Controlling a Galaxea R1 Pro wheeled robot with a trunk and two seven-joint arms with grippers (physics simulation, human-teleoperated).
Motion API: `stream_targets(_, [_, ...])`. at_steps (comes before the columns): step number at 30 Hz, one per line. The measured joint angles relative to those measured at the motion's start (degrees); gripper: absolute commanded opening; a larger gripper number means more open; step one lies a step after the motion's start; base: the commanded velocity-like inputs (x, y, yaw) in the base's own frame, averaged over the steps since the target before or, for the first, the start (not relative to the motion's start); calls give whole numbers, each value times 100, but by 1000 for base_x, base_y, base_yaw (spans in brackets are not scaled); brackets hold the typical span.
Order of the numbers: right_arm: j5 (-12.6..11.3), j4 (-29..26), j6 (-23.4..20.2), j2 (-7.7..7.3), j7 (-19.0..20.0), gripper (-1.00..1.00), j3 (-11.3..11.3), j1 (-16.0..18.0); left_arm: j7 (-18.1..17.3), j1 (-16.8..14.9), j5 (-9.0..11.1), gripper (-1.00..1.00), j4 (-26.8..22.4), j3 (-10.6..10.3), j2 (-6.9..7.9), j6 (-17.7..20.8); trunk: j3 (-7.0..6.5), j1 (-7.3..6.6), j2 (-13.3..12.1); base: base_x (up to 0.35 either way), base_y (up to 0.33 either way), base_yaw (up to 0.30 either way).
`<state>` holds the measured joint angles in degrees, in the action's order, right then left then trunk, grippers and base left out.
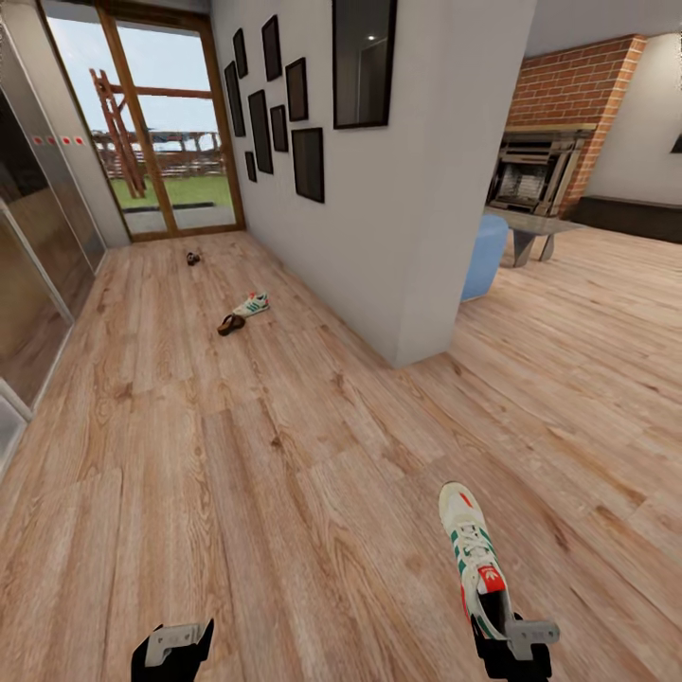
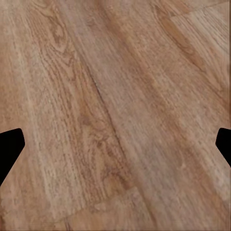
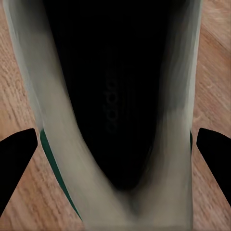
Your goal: Pick up the two gym shoes and the two sandals from the corridor floor and place them onto the hallstand (shoe rack) in the corridor, making sure they are on the rack and not on the floor. Arrange them so the two gym shoes are next to each other and the two sandals are next to each other.
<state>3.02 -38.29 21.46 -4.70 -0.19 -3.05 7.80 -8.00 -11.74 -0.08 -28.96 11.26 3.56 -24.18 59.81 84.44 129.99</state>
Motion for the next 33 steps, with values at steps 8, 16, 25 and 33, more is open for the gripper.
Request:
stream_targets(8, [0,10,0,2,2,-100,0,0,-52,0,-3,100,-19,-14,-6,2,-71,0,0,0,0,12])
stream_targets(16, [3,32,1,10,-2,-100,1,1,-67,1,5,100,-18,-24,-7,3,-143,-3,0,163,33,79])
stream_targets(25, [7,50,0,11,-4,-100,2,1,-72,2,15,100,2,-25,-9,6,-219,-3,0,299,182,142])
stream_targets(33, [29,45,-7,33,4,-100,20,1,-72,2,1,100,5,-25,-10,14,-276,-3,0,283,225,185])
